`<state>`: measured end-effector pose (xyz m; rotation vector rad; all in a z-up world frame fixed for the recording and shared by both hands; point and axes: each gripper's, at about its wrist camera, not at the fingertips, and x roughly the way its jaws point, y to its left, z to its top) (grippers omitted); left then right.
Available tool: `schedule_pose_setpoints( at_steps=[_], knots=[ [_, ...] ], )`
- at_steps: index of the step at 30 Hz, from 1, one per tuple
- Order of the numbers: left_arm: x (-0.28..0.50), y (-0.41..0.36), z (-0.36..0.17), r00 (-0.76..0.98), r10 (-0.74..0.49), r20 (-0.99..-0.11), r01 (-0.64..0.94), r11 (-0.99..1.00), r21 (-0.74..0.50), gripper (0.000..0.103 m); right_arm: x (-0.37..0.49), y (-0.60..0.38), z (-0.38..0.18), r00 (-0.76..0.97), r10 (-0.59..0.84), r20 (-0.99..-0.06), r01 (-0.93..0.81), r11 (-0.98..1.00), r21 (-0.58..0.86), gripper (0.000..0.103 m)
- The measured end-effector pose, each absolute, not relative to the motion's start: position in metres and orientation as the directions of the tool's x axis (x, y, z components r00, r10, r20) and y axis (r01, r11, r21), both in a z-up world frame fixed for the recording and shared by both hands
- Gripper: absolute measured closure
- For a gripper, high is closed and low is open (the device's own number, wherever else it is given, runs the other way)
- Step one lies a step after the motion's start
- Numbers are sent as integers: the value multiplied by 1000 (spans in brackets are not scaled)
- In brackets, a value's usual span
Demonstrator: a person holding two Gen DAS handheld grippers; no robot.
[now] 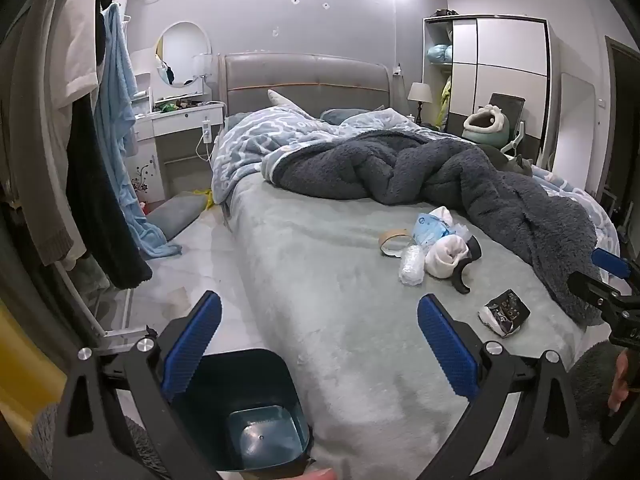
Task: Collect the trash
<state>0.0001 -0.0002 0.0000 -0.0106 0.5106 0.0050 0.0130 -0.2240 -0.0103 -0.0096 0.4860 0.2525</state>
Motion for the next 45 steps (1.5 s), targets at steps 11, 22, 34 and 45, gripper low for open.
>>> schedule_pose_setpoints(
  at_steps=[11,22,34,45],
  knots=[
    [0,0,0,870,4,-493,-9,1000,-7,3,13,-224,-10,854,235,-463,-239,970,52,3],
    [-2,0,0,869,2,-496,-7,1000,-8,3,15,-229,-10,852,240,-465,-242,969,57,3],
    [1,4,-3,866,3,-501,-8,1000,-8,3,13,-226,-10,851,241,-466,-242,968,59,3],
    [0,6,-6,864,3,-504,-8,1000,-7,3,13,-226,-10,851,242,-467,-243,968,60,3]
  ],
)
